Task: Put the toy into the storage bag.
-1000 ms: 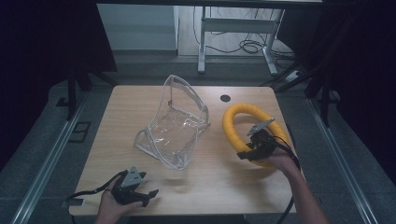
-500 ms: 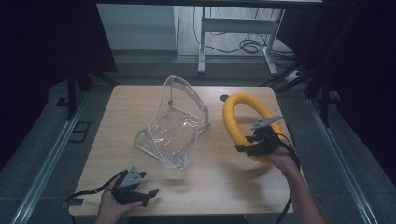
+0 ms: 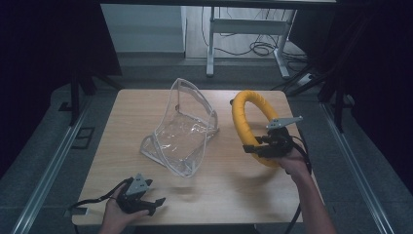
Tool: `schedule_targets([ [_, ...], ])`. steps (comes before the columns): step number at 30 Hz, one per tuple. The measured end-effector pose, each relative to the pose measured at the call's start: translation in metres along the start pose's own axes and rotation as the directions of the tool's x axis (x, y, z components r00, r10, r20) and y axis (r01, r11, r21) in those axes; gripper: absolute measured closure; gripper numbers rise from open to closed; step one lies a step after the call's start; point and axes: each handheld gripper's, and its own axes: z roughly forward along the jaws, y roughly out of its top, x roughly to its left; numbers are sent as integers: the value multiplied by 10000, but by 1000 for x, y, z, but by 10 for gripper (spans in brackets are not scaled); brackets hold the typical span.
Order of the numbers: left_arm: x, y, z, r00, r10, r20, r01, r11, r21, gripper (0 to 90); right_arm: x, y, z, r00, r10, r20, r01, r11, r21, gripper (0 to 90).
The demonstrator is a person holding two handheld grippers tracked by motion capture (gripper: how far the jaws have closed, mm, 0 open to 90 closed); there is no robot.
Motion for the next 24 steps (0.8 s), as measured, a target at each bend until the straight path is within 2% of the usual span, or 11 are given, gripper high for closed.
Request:
schedule_targets([
  [7,0,0,0,10000,-15,6,15,10000,-6,195,3,5,-4,9993,320,-168,-336,9945,-992,520],
  [15,0,0,0,10000,-9,1,9,10000,-8,195,7,11,-2,9985,468,-272,-507,9845,-1682,519],
  [22,0,0,0,10000,-10,16,10,10000,-11,195,12,15,-1,9976,602,-343,-666,9694,-2361,519],
  [24,0,1,-1,9996,-86,283,90,9999,-122,196,13,16,-2,9964,731,-420,-817,9602,-2670,519],
])
